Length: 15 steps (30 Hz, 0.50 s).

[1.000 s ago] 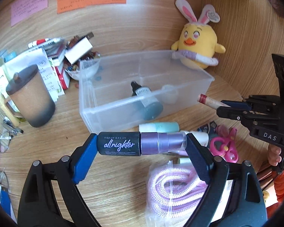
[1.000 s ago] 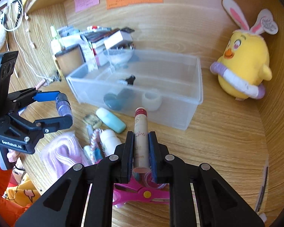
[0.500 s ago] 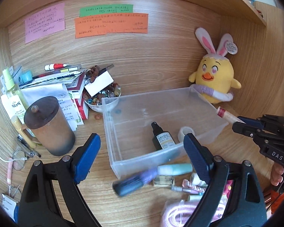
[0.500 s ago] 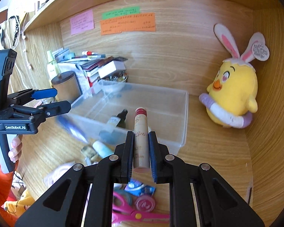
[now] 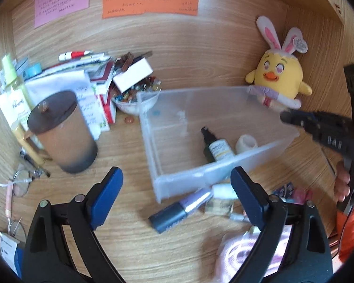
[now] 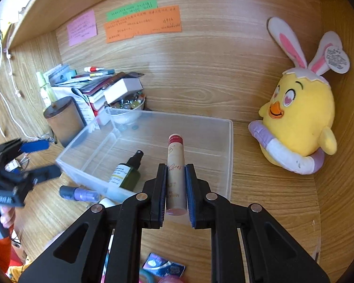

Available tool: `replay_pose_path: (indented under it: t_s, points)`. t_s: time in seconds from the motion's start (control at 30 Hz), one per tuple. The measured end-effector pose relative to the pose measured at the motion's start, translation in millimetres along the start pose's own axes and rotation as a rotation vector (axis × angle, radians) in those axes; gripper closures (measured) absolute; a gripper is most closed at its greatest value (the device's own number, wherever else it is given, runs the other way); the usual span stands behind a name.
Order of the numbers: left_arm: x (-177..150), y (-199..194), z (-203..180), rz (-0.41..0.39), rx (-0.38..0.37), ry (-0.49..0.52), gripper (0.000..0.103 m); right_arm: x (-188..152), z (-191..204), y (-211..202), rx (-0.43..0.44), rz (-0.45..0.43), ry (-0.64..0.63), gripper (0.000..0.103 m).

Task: Organize objects
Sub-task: 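Grasp lip balm tube with right tool and lower it into the box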

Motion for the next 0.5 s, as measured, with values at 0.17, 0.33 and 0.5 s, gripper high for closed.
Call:
replay_pose_path:
  t_s: [0.17,0.33,0.5]
  points:
    - [-22.1,20.8,-0.1,0.059,0.002,0.071,0.009,3.2,-9.3,21.1,0.009,0.053,0.012,0.089]
    - [-31.4,42.5,-8.2,0.128,-0.077,0.128,0.020,1.3,-17.0,40.1,0.013,0.114,0.031,0.089]
    - [-38.5,53.4,-14.1,0.170,-0.117,0.170,0.043,-0.5,-21.8,51.7,0.004,0.152,0.040,0.089]
Point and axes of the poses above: each gripper's, at about its wrist camera, not at the fingertips, and y roughly the way its jaws point, z to its left, x to its top, the point moved 2 cm from there along y, roughly the way its jaws point, and after that the axes turned 15 degrees about x, right-handed, at the moved point
